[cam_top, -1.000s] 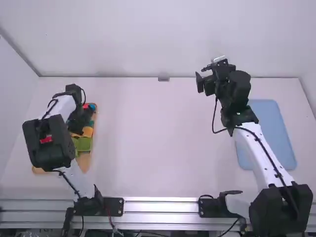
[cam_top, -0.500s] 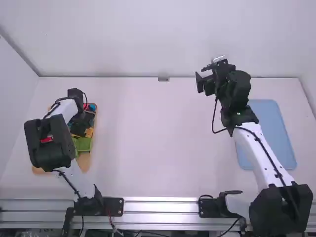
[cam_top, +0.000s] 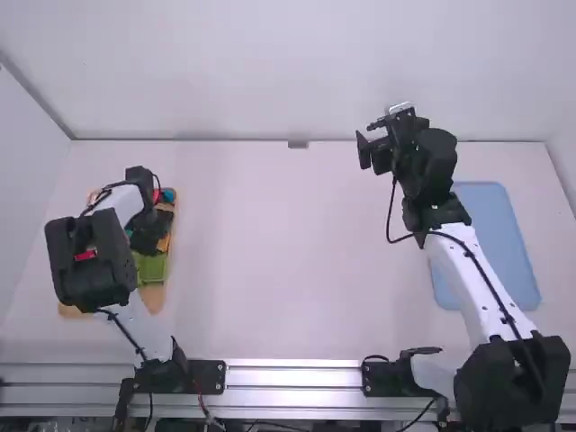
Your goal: Assemble lego blocks to make yellow taxi
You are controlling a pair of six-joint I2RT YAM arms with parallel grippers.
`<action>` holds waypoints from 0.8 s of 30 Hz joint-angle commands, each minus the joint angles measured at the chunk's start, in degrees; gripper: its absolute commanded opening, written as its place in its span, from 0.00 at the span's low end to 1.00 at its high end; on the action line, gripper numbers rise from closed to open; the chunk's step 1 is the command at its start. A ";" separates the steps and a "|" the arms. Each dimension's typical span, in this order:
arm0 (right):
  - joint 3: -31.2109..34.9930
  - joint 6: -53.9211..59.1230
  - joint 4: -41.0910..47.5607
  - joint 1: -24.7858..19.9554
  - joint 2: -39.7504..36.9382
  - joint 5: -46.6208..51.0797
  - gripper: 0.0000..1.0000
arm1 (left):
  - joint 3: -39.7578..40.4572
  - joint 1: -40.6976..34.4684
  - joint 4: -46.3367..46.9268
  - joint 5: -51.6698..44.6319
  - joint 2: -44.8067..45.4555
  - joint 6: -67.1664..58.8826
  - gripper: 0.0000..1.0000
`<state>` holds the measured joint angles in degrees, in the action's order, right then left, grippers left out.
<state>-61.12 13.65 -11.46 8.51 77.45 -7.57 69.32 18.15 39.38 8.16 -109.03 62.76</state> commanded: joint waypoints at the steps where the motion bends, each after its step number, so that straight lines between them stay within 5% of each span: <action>1: -2.23 -0.11 -0.33 0.13 0.13 -0.07 0.99 | -1.64 -0.13 -0.74 1.01 -0.48 0.87 0.83; 24: -2.23 -0.31 -0.55 0.24 0.13 -0.07 0.99 | -5.62 -0.15 -7.19 3.04 -1.46 1.77 0.76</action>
<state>-61.12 13.63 -11.64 8.51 77.45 -7.55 65.25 18.15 31.79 10.94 -109.56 64.53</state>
